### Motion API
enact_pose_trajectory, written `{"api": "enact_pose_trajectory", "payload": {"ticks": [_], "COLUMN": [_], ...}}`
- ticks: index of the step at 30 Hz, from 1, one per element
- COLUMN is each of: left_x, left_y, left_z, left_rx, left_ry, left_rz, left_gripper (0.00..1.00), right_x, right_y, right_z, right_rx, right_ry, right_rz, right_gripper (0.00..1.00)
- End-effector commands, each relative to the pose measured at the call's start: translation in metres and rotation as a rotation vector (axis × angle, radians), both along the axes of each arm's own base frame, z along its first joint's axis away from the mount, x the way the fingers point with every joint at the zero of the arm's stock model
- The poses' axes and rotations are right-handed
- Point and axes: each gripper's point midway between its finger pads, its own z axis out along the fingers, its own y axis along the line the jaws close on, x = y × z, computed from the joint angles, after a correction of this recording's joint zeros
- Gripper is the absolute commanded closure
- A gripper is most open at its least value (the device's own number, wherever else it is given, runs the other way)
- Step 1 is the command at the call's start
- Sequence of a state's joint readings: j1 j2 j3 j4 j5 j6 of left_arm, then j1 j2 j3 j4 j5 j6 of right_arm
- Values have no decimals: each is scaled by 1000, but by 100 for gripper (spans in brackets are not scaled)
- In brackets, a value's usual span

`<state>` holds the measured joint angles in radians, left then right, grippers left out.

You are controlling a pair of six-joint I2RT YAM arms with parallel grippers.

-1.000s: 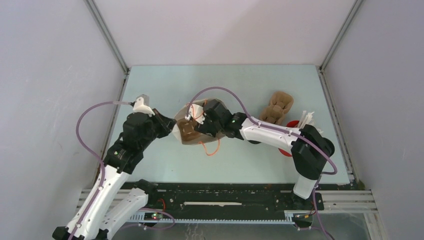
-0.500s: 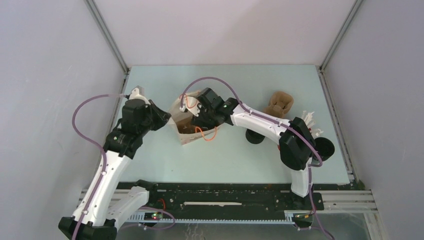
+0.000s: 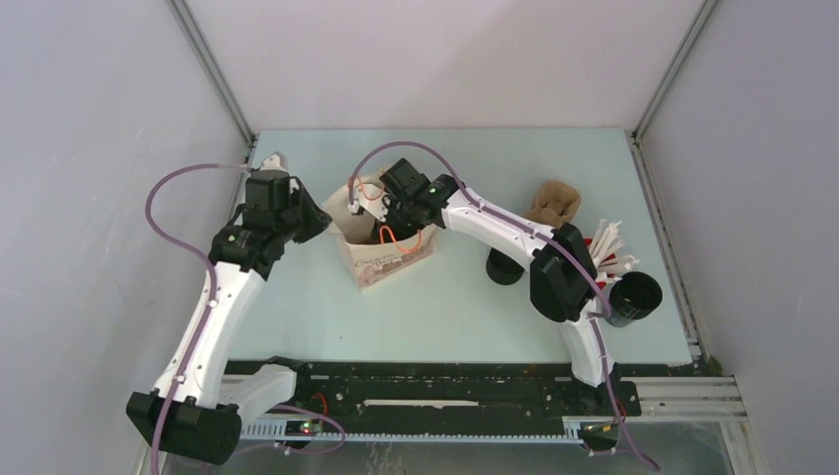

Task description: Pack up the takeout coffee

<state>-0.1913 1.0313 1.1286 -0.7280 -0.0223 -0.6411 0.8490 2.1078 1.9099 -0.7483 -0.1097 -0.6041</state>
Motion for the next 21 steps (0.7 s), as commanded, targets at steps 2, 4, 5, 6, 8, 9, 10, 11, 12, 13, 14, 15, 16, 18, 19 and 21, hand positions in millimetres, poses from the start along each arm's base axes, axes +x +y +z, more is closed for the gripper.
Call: {"api": "enact_pose_trajectory", "payload": {"ticks": [2,4,5,6,8,9,10,11,12,13,14,15,16,18,19,21], "left_x": [11,12,13,13,13,13,13,13,13,14,14,14,14,14,14,13], "left_y": [6,5,5,5,6,7,9,10,10,11,12,13,13,12,11,9], "left_z": [33,31,31,30,29,28,27,26,26,25,24,24,23,23,23,24], "left_rx": [35,38,38,38,45,51,57,61,64,68,73,76,77,74,72,63], "left_ry": [-96,-88,-85,-84,-83,-84,-82,-80,-80,-79,-79,-78,-77,-81,-82,-85], "left_rz": [-5,-10,-13,-12,-7,-4,0,3,3,4,8,10,11,8,5,-10], "left_gripper": [100,100,100,100,100,100,100,100,100,100,100,100,100,100,100,100], "right_x": [-33,-36,-37,-38,-41,-42,-43,-45,-47,-47,-48,-48,-50,-51,-52,-48], "right_y": [-24,-27,-27,-28,-28,-29,-29,-30,-30,-32,-33,-35,-35,-35,-33,-23], "right_z": [-64,-78,-83,-87,-94,-98,-100,-103,-105,-108,-111,-114,-116,-118,-113,-88], "right_rx": [-157,-176,-183,-186,-193,-199,-204,-207,-209,-214,-220,-226,-229,-233,-234,-188], "right_ry": [230,265,280,293,315,322,326,333,342,346,350,354,359,361,357,338], "right_rz": [31,31,28,25,27,26,27,28,31,26,25,19,19,18,17,14], "right_gripper": [78,78,77,77,76,76,76,75,75,74,74,73,73,71,69,59]}}
